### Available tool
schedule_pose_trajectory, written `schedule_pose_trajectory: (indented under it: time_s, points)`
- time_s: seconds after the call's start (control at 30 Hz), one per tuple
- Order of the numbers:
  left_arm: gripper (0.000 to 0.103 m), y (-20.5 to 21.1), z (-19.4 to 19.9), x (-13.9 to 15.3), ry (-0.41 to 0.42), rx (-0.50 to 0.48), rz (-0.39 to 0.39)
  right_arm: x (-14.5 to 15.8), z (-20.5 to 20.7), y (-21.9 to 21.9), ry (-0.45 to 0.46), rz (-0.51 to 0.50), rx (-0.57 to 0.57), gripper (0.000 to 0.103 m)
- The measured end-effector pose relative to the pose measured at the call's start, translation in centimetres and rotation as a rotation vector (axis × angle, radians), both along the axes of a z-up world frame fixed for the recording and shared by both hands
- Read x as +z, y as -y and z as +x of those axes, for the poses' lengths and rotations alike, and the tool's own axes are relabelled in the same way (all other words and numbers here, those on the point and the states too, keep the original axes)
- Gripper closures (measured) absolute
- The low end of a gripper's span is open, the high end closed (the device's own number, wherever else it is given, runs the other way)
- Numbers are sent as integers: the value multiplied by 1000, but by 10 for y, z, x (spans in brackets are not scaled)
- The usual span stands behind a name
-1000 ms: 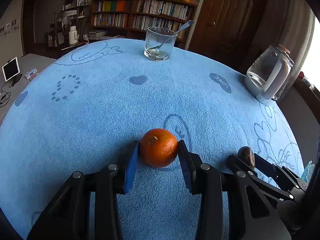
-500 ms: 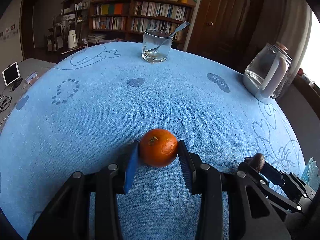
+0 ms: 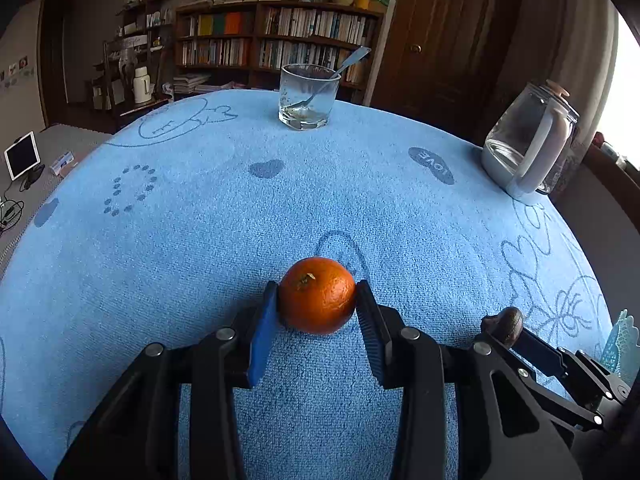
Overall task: Organize fruits
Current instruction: 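Grasp the remaining brown fruit with the right tool, then carry the brown fruit into the basket and open the right tool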
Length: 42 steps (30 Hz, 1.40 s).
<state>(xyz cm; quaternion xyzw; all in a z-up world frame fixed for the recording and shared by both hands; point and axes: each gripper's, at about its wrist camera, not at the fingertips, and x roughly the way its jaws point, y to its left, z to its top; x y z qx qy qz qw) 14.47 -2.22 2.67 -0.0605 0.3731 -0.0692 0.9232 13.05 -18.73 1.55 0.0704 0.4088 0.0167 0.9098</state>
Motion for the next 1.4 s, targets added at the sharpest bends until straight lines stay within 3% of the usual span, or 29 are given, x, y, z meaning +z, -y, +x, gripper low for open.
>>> schedule_pose_trajectory:
  time_s: [0.17,0.53,1.4]
  points:
    - [63,0,0,0,-1,-1,-2,-4,11,1,-24,42,4,55]
    - [63,0,0,0,-2,-4,-1,-2,10,-4,-10,14,17,59]
    - [63,22,-19,11,68,-80,32,37,-59,26,104,24,-72,59]
